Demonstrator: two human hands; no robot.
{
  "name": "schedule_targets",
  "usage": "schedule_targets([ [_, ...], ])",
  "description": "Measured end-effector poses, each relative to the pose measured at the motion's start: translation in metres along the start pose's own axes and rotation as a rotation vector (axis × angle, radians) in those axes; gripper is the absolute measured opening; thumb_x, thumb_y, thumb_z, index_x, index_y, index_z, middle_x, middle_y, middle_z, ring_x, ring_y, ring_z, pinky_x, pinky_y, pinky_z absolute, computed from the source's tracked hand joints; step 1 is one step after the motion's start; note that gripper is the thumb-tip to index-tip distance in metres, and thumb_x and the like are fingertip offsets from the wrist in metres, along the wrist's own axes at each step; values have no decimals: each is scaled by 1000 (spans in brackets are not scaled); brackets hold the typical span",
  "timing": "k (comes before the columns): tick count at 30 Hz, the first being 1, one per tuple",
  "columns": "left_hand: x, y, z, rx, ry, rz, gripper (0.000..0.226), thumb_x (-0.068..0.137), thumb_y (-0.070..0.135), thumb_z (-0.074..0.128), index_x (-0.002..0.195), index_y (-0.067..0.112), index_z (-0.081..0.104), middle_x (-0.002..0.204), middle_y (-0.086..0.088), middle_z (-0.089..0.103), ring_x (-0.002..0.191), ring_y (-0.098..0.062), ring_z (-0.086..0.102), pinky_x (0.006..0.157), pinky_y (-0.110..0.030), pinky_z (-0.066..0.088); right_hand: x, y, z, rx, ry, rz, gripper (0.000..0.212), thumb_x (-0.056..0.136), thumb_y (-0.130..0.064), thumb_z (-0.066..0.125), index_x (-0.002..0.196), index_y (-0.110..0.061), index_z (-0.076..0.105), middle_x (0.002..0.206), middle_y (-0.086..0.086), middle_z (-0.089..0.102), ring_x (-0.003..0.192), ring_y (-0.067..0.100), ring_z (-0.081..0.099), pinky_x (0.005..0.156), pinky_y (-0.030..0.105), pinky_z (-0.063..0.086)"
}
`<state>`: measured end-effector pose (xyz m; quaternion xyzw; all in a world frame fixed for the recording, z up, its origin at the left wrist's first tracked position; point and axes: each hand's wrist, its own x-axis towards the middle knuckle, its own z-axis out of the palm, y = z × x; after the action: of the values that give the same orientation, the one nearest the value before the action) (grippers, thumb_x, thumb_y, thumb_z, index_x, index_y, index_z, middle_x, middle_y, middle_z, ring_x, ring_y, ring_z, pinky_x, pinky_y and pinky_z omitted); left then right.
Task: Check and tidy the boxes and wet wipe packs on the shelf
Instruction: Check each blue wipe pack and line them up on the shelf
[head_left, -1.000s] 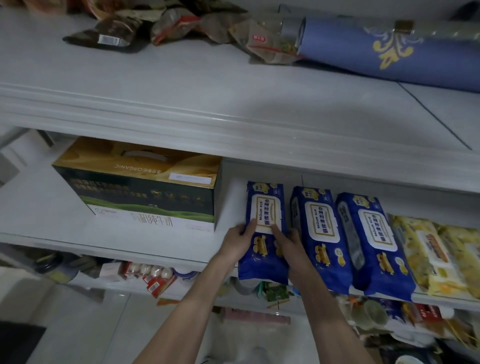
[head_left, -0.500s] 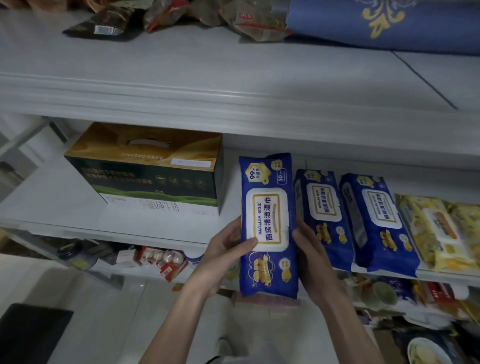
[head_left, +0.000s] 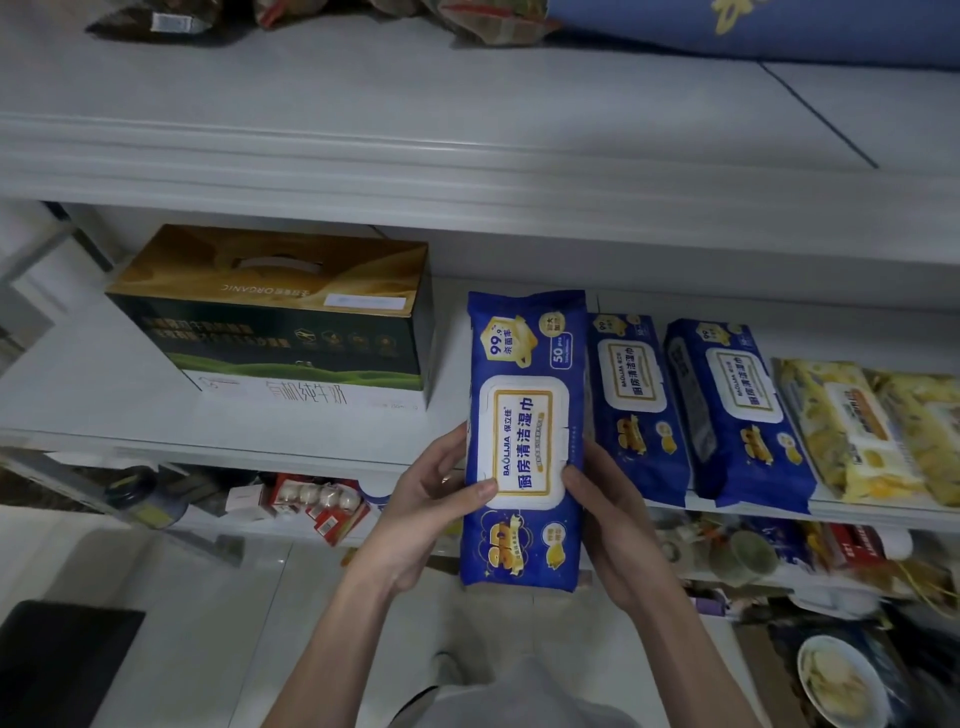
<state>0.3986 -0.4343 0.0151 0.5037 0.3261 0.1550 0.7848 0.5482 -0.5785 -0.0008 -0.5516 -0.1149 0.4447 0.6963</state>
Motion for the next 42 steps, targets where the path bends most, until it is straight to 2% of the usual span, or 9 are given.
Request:
schedule_targets([
  [8, 5, 4, -3, 29, -10, -21, 81, 63, 26, 91, 135, 27, 53, 125, 3, 72, 113, -18, 70, 81, -35, 60, 0, -5, 3, 29, -33, -1, 50, 84, -20, 67, 134, -21, 61, 122, 6, 77, 103, 23, 78, 71, 35, 65],
  [11, 6, 4, -4, 74, -87, -54, 80, 56, 26, 89, 128, 19, 56, 116, -2, 76, 108, -20, 73, 79, -32, 61, -1, -10, 1, 16, -78, 57, 48, 86, -20, 66, 134, -20, 62, 126, 10, 75, 107, 25, 76, 78, 37, 65],
  [16, 11, 3, 3, 157, 106, -50, 74, 60, 24, 97, 123, 14, 59, 110, 0, 77, 99, -18, 75, 83, -38, 62, 6, -26, 9, -284, -120, 47, 39, 98, -30, 66, 135, -37, 59, 121, -10, 77, 107, 6, 74, 76, 23, 61],
  [19, 6, 1, 7, 101, 183, 5, 57, 73, 34, 84, 119, 12, 59, 109, -3, 76, 98, -18, 75, 78, -34, 62, 14, -22, 25, -326, -103, 50, 42, 92, -28, 75, 131, -35, 61, 110, -12, 78, 94, -3, 75, 69, 15, 58],
  [22, -2, 2, 2, 130, 159, 89, 45, 81, 39, 74, 115, 13, 63, 110, -4, 75, 105, -21, 72, 84, -37, 61, 18, -13, 29, -249, -31, 63, 58, 77, -27, 86, 130, -23, 64, 118, 0, 78, 101, 12, 77, 78, 27, 62],
  [25, 4, -1, -7, 153, 141, 103, 52, 77, 44, 84, 116, 19, 62, 114, 0, 73, 111, -21, 69, 94, -43, 58, 19, -9, 23, -137, -7, 59, 60, 73, -21, 90, 127, -16, 66, 118, 6, 79, 106, 26, 77, 84, 39, 62],
  [28, 12, -4, -6, 38, 53, 2, 75, 65, 47, 86, 130, 31, 53, 126, 1, 70, 118, -21, 67, 99, -46, 56, 21, -9, 20, -94, 0, 50, 59, 71, -23, 83, 127, -18, 64, 118, 6, 79, 106, 28, 77, 82, 42, 63],
  [32, 14, -4, 1, -3, -8, -8, 66, 76, 35, 76, 137, 30, 52, 126, -4, 71, 114, -24, 70, 96, -43, 58, 22, -8, 17, -48, 16, 64, 65, 69, -27, 84, 129, -16, 63, 121, 9, 77, 108, 32, 76, 86, 47, 62],
  [42, 16, 3, 5, 21, -10, 0, 65, 81, 37, 76, 140, 29, 51, 126, 2, 72, 115, -20, 70, 98, -43, 56, 23, -2, 15, -2, 18, 63, 87, 56, -40, 89, 133, -13, 60, 124, 12, 76, 113, 35, 73, 100, 56, 56],
])
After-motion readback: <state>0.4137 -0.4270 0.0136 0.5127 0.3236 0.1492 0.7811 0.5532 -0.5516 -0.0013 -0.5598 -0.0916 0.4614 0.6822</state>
